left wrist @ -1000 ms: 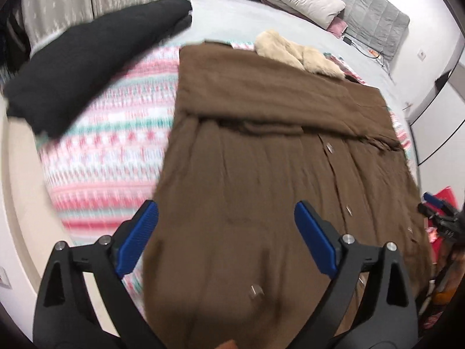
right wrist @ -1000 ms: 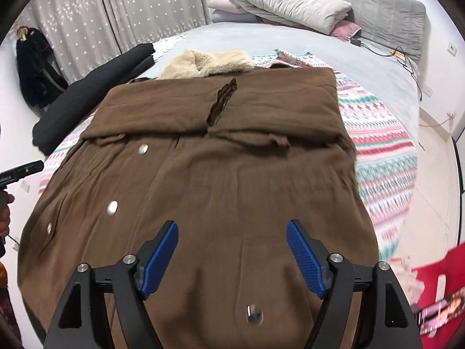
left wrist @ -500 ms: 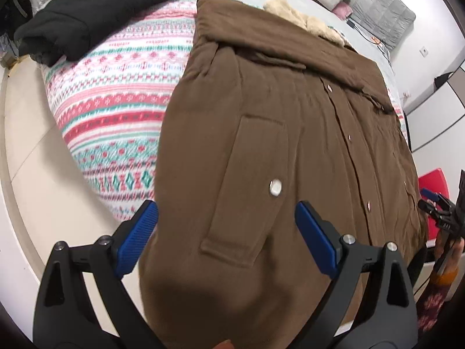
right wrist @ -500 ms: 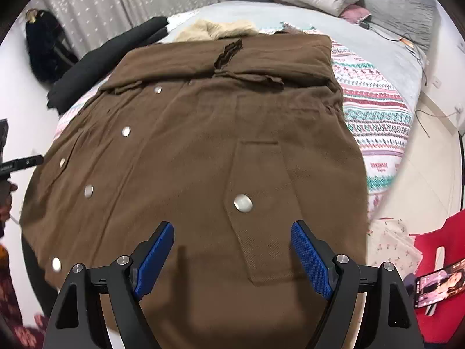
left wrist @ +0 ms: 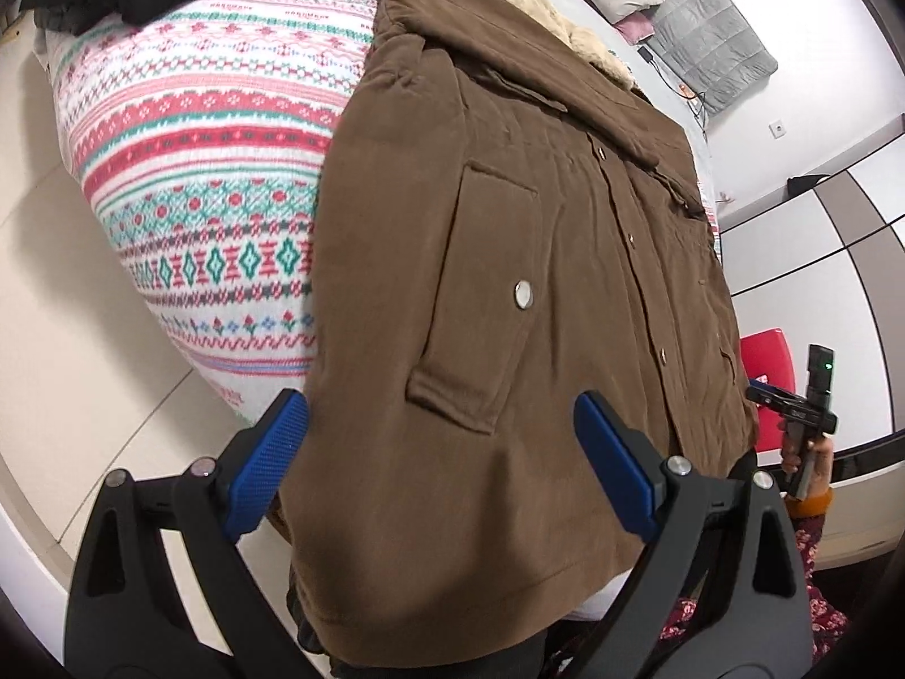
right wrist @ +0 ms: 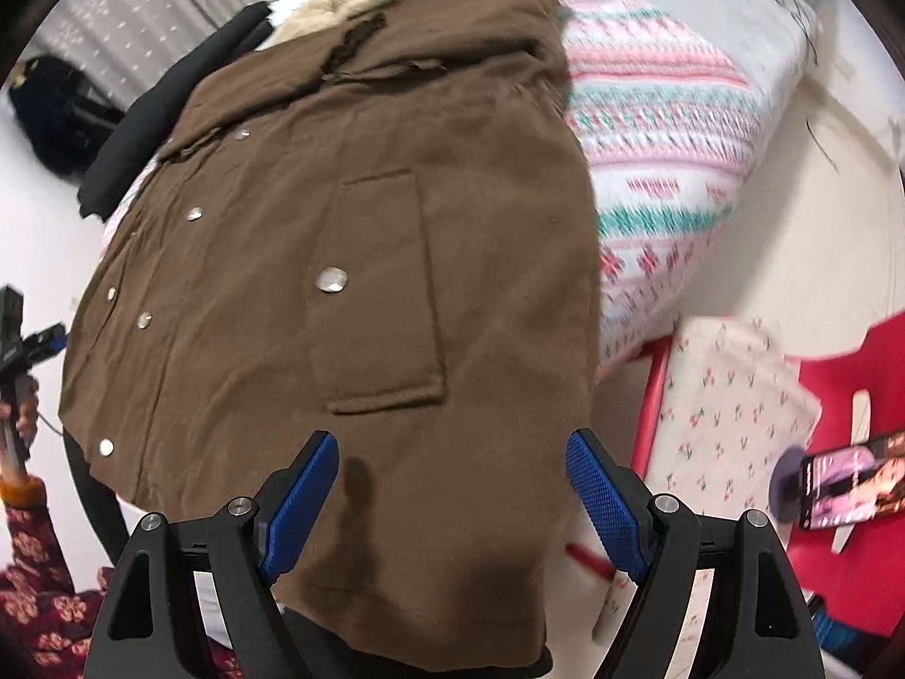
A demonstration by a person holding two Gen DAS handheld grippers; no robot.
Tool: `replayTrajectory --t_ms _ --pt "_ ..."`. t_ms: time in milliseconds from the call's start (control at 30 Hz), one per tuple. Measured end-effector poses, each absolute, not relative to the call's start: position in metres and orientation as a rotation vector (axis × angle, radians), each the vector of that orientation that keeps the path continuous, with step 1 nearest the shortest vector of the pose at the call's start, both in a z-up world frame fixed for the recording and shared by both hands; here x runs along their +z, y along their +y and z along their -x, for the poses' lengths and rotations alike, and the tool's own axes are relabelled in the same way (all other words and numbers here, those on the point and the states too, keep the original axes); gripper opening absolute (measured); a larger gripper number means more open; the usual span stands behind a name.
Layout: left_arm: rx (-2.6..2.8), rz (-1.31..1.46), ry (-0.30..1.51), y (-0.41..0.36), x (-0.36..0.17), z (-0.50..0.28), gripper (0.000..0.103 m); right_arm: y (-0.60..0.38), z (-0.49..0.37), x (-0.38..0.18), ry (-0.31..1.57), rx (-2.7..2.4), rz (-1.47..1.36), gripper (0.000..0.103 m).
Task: Fold large clothes
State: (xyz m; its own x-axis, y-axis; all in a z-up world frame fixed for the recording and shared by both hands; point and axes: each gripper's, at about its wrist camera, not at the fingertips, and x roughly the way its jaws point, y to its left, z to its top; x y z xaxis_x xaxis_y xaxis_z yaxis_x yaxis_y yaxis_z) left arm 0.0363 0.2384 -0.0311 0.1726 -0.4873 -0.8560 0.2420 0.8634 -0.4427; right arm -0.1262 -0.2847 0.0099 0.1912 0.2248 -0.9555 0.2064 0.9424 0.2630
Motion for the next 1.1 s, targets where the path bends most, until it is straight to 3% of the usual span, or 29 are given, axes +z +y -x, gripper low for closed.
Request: replayTrajectory --t_ms 267,433,633,800,900,1100 --pt "-0.543 0.247 1.377 0.248 -0.050 -0.021 0.094 -0.303 0.138 -0.015 1.429 -0.003 -0.485 0.084" --pt "-0.572 0.223 1.365 0.240 -0.046 -0.004 0.074 -0.303 0.145 -0.019 1.409 0.028 -0.587 0.083" --pt "-0.556 0.179 1.324 0.232 -0.030 0.004 0.052 -0.289 0.155 -0.011 1.361 0.068 -0.636 0.058" --pt "-0.544 0.151 1.269 0.223 -0.013 0.007 0.020 -0.284 0.161 0.003 1.292 0.015 -0.612 0.020" --pt "-0.512 0.140 1.207 0.222 0.000 0.007 0.016 -0.283 0.162 0.013 1.227 -0.009 -0.607 0.012" --pt "-0.513 0.155 1.083 0.209 0.032 -0.013 0.014 -0.275 0.139 0.052 1.100 -0.030 -0.505 0.010"
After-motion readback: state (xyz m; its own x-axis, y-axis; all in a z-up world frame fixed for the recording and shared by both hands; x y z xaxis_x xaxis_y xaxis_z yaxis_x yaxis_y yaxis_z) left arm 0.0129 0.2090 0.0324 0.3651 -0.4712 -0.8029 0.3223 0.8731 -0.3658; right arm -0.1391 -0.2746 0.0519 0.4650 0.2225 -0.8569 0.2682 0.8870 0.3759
